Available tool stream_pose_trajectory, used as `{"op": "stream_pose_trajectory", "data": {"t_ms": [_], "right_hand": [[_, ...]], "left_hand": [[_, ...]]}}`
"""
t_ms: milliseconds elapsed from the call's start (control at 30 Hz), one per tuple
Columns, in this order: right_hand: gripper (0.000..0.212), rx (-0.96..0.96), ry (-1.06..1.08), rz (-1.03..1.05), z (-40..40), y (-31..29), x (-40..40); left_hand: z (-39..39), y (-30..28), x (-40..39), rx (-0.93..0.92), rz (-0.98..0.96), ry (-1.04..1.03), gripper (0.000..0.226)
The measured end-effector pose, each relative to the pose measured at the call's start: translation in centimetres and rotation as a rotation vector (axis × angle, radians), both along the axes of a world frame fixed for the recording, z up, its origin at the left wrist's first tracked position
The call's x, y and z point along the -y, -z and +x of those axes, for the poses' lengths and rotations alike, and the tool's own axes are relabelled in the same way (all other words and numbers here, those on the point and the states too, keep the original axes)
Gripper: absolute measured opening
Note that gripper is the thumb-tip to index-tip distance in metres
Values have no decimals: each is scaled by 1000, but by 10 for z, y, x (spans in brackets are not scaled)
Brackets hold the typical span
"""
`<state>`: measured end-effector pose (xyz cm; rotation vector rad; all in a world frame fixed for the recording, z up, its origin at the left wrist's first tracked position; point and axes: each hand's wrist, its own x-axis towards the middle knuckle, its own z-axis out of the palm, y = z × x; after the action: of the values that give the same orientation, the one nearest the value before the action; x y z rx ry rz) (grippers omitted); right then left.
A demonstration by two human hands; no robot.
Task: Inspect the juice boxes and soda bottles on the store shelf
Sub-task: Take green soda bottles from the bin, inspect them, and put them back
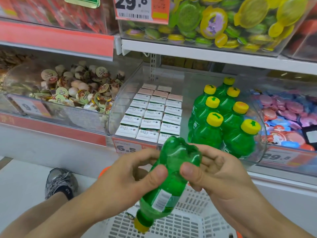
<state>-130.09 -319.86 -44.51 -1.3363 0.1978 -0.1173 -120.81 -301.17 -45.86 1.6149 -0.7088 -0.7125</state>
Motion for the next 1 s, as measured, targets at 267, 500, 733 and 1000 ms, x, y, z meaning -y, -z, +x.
{"op": "stream_pose_trajectory", "data": {"t_ms": [267,500,733,1000], "right_hand": [[77,211,-136,-256,-4,-12,4],[77,280,-210,-416,-6,-14,7],[71,180,-87,-271,-6,-12,5],[54,-340,-389,-98,-7,-25,10]], "left_hand": [[-1,0,-3,261,-189,-50,65],[-2,0,0,274,-243,-41,65],[-6,-3,-2,245,-198,-169,55],[-15,-1,11,-354,-469,-291,84]]}}
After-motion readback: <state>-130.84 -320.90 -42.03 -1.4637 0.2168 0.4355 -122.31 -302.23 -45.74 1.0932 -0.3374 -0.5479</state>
